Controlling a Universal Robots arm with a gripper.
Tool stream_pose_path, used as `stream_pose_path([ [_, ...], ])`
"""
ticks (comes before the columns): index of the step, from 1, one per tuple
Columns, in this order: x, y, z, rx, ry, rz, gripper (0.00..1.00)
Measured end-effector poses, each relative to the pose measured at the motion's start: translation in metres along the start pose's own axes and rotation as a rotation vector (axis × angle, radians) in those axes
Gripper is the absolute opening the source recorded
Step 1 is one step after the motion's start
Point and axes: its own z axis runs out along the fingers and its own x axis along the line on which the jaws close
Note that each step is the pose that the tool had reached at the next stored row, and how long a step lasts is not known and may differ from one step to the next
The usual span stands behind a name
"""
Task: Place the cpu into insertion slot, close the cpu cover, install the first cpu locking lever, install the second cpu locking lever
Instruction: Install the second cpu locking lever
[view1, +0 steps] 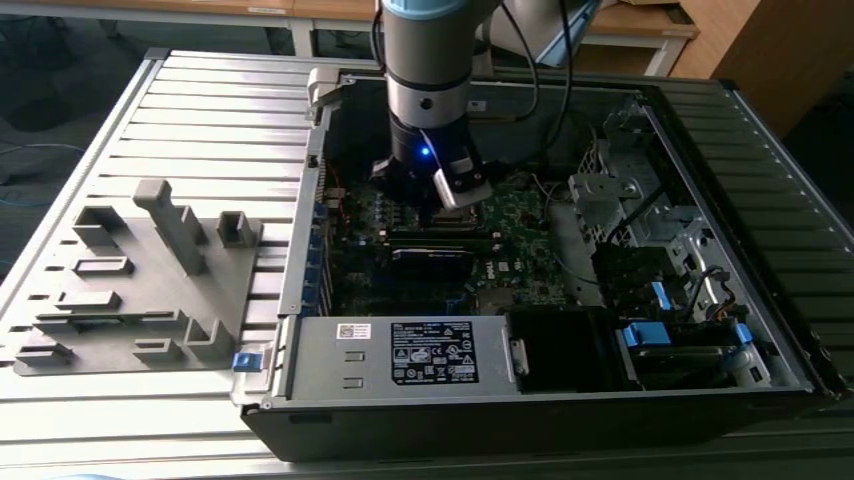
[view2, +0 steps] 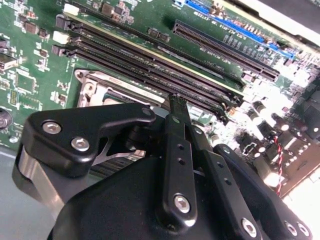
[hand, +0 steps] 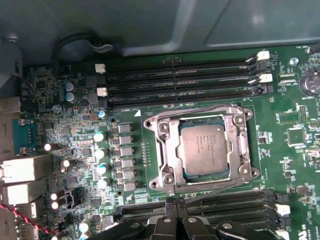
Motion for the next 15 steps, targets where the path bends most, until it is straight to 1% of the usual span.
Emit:
stream_pose_path([
  [10, 0.0015, 0.0007, 0.0020, -0.0008, 0.0000, 0.000, 0.11],
  [11, 0.0016, 0.0008, 0.0022, -0.0015, 0.0003, 0.000, 0.11],
  [15, 0.0017, 0.0009, 0.0031, -0.0098, 0.0011, 0.001, 0.11],
])
